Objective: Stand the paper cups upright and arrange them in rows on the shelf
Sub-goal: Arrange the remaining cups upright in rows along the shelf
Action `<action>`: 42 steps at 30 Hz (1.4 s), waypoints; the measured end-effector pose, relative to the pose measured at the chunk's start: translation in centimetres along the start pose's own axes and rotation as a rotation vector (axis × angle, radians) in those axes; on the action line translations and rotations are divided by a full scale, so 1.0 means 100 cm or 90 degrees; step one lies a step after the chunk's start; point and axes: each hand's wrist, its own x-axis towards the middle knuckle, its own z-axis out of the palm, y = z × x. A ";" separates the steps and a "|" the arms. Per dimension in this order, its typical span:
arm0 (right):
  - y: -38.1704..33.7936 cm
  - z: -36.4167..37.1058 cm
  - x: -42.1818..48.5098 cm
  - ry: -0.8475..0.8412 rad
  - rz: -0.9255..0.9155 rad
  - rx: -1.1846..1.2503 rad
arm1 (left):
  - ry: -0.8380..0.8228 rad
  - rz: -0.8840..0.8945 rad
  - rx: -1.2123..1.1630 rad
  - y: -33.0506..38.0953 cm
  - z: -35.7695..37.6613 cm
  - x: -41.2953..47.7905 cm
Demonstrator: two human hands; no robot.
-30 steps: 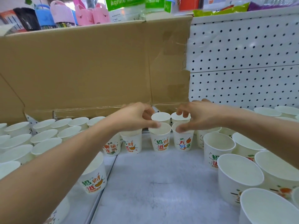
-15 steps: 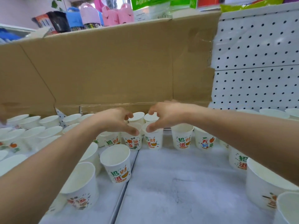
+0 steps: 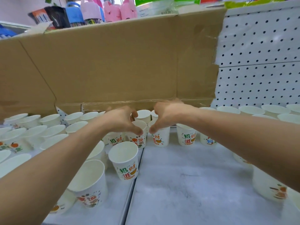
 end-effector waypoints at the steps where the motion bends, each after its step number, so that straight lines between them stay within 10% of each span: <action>1: -0.001 0.000 -0.001 -0.003 0.003 0.004 | 0.007 0.003 -0.002 0.000 0.000 -0.001; 10: 0.027 -0.057 -0.058 0.049 -0.001 0.169 | 0.136 0.046 -0.058 0.020 -0.026 -0.038; 18: 0.077 -0.042 -0.130 -0.023 0.070 0.142 | 0.019 0.178 -0.094 0.112 0.001 -0.047; 42: 0.099 -0.009 -0.148 0.022 0.049 0.099 | 0.084 0.095 -0.215 0.136 0.024 -0.064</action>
